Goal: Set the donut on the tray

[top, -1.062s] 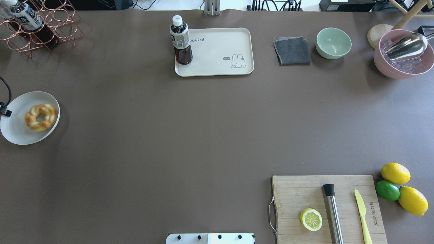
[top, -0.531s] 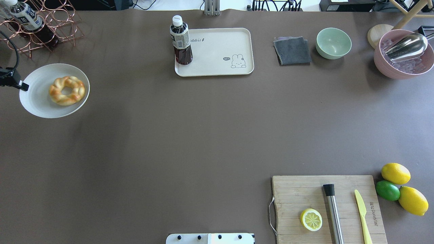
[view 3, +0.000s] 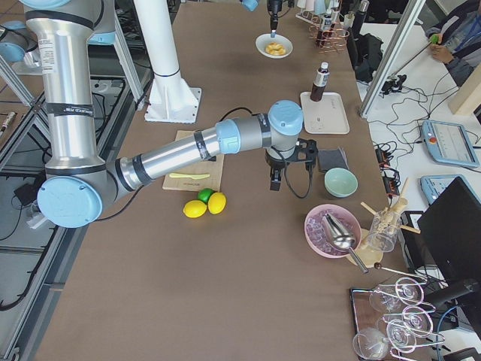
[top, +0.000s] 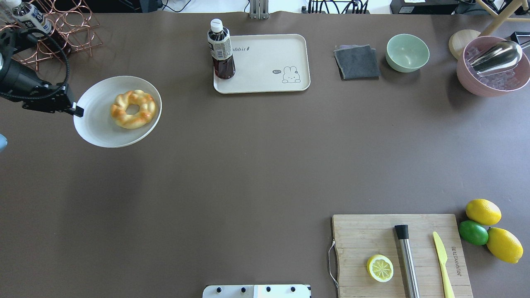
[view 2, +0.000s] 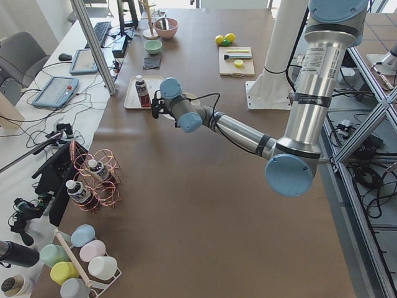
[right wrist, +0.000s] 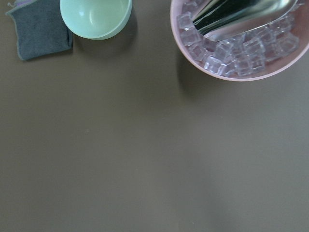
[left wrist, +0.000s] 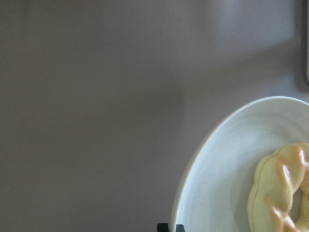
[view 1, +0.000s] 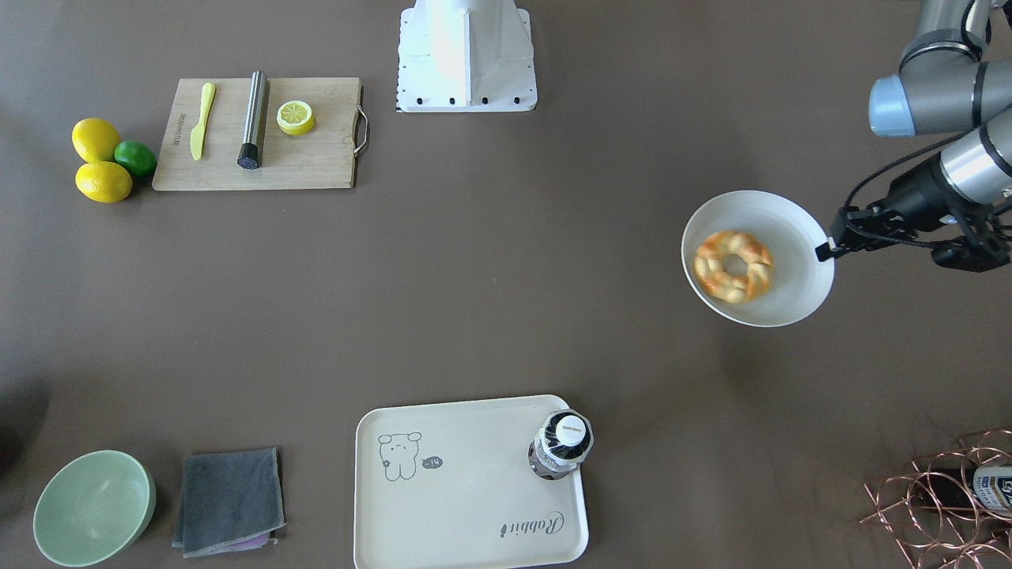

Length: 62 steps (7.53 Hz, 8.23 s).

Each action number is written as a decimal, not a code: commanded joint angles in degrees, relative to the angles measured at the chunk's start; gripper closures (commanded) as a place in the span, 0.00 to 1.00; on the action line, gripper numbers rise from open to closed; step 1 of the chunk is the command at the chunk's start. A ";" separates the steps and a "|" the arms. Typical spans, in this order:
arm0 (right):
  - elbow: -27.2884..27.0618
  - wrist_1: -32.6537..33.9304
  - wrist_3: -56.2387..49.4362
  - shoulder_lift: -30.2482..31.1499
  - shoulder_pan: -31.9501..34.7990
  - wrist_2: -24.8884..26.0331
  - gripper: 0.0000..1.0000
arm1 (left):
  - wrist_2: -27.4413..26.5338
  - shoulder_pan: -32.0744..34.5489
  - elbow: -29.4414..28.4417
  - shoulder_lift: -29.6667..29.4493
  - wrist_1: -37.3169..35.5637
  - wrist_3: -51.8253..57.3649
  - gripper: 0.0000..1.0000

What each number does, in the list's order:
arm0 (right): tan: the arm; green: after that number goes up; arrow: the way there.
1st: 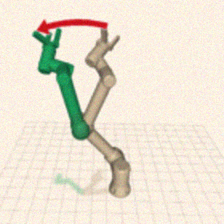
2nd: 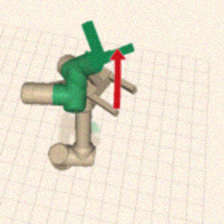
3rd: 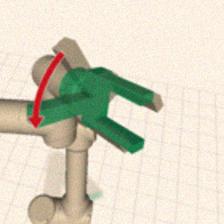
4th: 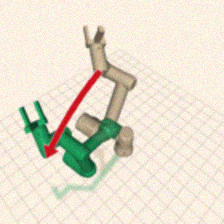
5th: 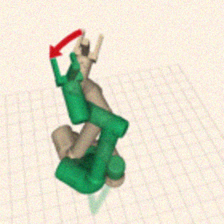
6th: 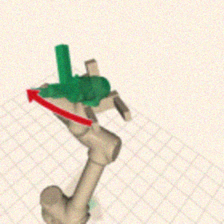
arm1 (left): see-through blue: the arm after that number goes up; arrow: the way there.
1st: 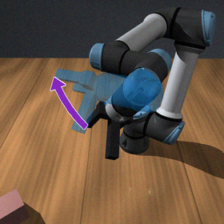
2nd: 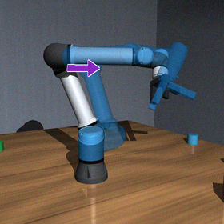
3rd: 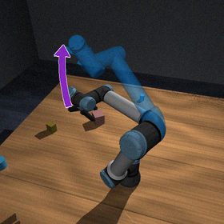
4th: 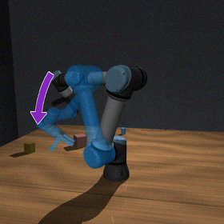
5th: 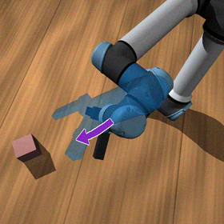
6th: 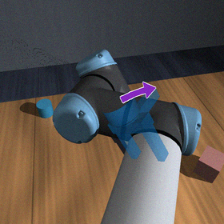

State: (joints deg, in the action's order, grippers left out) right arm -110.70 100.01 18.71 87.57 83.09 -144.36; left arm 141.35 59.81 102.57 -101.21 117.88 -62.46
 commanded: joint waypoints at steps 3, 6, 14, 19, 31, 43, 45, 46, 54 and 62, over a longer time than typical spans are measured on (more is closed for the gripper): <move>-1.80 -17.54 34.15 -8.44 -18.10 0.40 0.00 | -12.02 -13.47 3.25 -14.76 -8.76 -17.16 1.00; -1.80 -18.36 43.57 -15.39 -26.55 5.28 0.00 | -18.28 -19.97 2.99 -21.38 -13.20 -22.43 1.00; -1.18 -18.36 52.66 -21.30 -35.10 12.18 0.03 | -29.20 -27.81 0.08 -30.89 -16.72 -29.65 1.00; -1.71 -19.32 54.51 -20.60 -36.07 13.32 0.24 | -29.11 -26.77 0.26 -31.50 -16.72 -29.65 1.00; -1.71 -22.84 58.02 -20.07 -37.74 13.76 1.00 | -29.11 -25.27 0.08 -31.42 -16.81 -29.83 0.03; 52.82 -41.30 110.20 -52.03 -39.92 39.06 1.00 | -22.69 -15.25 15.89 -12.53 -18.56 -29.21 0.02; 54.19 -41.56 112.77 -53.12 -41.43 41.17 1.00 | -22.70 -15.16 16.08 -12.34 -18.56 -29.21 0.02; 54.27 -41.39 114.34 -53.03 -41.34 43.27 0.86 | -22.69 -15.07 16.08 -12.34 -18.56 -29.21 0.02; 28.04 -15.76 63.51 -41.91 -31.62 24.36 0.00 | -17.86 -6.74 19.23 -8.59 -36.46 6.46 0.02; 6.64 1.15 -10.37 -5.86 -5.08 15.69 0.00 | -6.97 20.75 13.82 14.71 -36.41 58.62 0.02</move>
State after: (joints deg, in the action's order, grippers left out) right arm -104.17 100.89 22.39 76.11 71.16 -127.41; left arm 133.03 73.86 119.19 -90.21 81.31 -13.10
